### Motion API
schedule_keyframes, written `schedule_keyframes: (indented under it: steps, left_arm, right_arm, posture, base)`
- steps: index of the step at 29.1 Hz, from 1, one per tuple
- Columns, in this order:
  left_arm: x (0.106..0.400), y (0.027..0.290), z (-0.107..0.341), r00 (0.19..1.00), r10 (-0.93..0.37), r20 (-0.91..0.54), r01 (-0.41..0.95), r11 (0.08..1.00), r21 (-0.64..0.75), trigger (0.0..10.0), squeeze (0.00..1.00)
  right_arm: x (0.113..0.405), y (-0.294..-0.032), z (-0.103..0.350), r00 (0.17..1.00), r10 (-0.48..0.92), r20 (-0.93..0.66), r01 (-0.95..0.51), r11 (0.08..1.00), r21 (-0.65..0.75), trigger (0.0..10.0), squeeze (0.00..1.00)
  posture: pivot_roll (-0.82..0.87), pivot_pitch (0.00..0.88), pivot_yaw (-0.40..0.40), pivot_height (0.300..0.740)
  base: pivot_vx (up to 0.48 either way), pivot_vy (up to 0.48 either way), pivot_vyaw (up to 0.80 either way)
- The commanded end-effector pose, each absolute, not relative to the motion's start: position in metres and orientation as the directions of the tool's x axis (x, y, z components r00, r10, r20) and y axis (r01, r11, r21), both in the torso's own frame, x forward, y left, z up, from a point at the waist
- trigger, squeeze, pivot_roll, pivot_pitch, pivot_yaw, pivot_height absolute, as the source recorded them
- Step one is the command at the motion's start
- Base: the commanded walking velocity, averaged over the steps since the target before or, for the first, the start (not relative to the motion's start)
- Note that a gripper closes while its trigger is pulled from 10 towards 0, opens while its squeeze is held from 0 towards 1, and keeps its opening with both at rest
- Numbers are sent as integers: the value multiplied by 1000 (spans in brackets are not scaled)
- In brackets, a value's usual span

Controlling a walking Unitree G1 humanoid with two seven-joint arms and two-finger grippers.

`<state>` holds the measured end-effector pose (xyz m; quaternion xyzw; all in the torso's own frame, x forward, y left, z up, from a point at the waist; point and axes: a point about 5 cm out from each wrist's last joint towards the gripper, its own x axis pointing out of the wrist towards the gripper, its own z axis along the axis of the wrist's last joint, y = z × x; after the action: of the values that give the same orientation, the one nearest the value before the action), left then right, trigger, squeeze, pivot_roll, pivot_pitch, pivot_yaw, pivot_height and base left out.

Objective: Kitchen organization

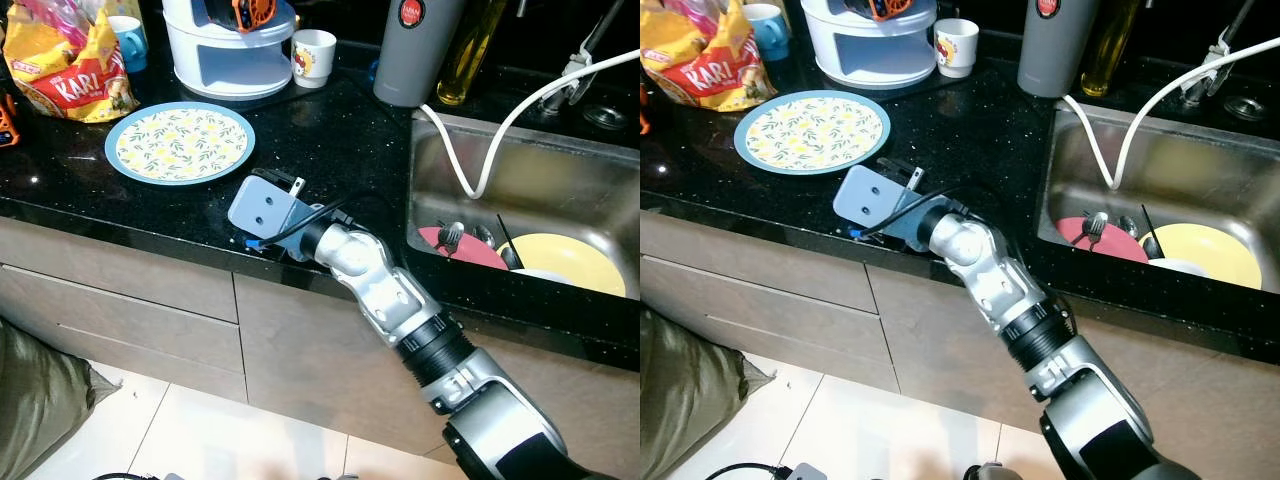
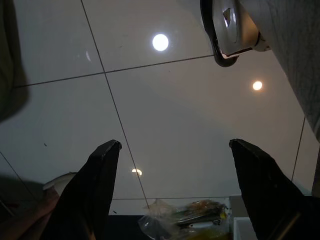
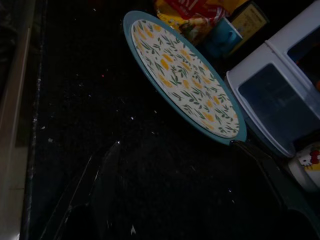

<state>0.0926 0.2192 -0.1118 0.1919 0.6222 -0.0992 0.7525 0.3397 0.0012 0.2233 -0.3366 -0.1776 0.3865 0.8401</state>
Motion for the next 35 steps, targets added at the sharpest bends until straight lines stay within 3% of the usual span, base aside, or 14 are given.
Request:
schedule_keyframes:
  steps: [1,8,18,20,23,35]
  left_arm:
    - [84,215,-114,182,74,-981,396,907,142,10000,0]
    - [84,216,-114,184,73,-980,393,908,142,10000,0]
    - [86,215,-114,188,70,-980,389,910,139,10000,0]
    - [87,215,-114,189,69,-980,389,911,139,10000,0]
    - [88,214,-114,191,69,-979,388,911,140,10000,0]
    - [88,214,-114,190,67,-979,394,908,139,10000,0]
  right_arm:
    - [341,2,226,630,775,54,-532,482,-696,10000,0]
    - [358,-8,236,713,697,69,-475,553,-685,10000,0]
    - [366,-12,252,738,664,121,-443,612,-655,10000,0]
    - [368,-14,260,738,656,159,-445,650,-616,10000,0]
    - [368,-19,290,713,634,301,-480,753,-450,10000,0]
    - [369,-26,294,711,630,312,-442,746,-498,10000,0]
  posture:
    - [94,92,-78,740]
    - [91,101,-75,740]
    - [95,102,-77,740]
    - [96,101,-76,740]
    - [95,100,-75,740]
    - [89,100,-71,740]
  base:
    - [0,0,0]
    - [0,0,763]
    - [0,0,763]
    - [0,0,763]
    - [0,0,763]
    - [0,0,763]
